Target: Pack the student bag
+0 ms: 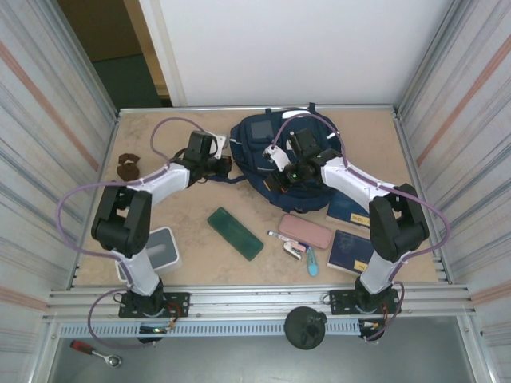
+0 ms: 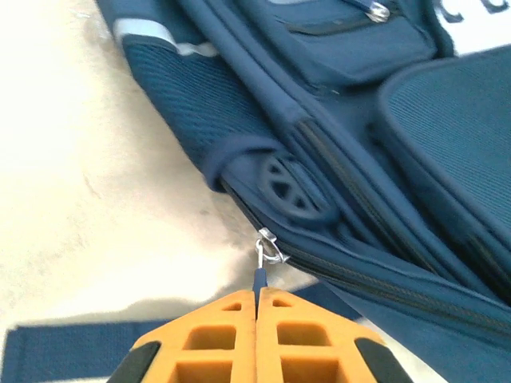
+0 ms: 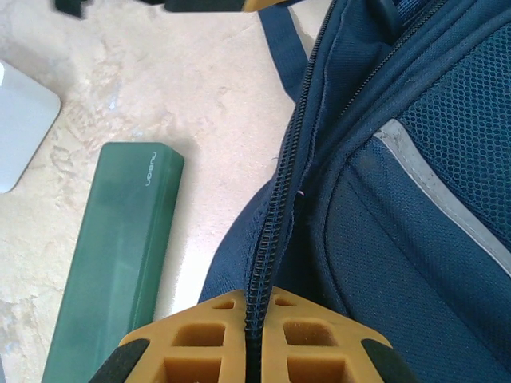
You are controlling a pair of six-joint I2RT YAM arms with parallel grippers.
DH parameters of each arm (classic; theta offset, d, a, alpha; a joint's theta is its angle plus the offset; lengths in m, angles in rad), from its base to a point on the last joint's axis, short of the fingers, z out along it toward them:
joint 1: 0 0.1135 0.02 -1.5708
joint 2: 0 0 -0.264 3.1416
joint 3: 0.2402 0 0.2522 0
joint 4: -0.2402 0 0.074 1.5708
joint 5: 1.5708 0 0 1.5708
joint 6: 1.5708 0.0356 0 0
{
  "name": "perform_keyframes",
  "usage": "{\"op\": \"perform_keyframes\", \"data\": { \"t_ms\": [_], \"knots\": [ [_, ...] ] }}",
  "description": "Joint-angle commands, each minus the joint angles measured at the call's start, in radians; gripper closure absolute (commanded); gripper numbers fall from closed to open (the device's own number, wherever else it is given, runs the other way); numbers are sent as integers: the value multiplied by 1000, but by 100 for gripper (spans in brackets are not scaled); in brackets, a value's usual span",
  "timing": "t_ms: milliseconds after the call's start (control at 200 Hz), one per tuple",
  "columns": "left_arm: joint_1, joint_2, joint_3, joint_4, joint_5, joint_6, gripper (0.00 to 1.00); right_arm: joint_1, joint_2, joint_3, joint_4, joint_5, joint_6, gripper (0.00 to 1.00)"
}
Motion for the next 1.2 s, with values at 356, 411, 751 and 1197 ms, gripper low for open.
{"op": "perform_keyframes", "data": {
  "t_ms": [356,411,751,1197],
  "knots": [
    [90,71,67,-9,-55,-79,100,-4,15,47,45,-83,17,100],
    [99,51,37,19,-55,-90,100,3,23,56,44,-85,16,100],
    [110,119,86,-2,-48,-74,100,20,39,72,102,-174,73,100],
    [124,-165,-183,98,23,-232,48,47,102,177,-46,185,203,45]
  ]
}}
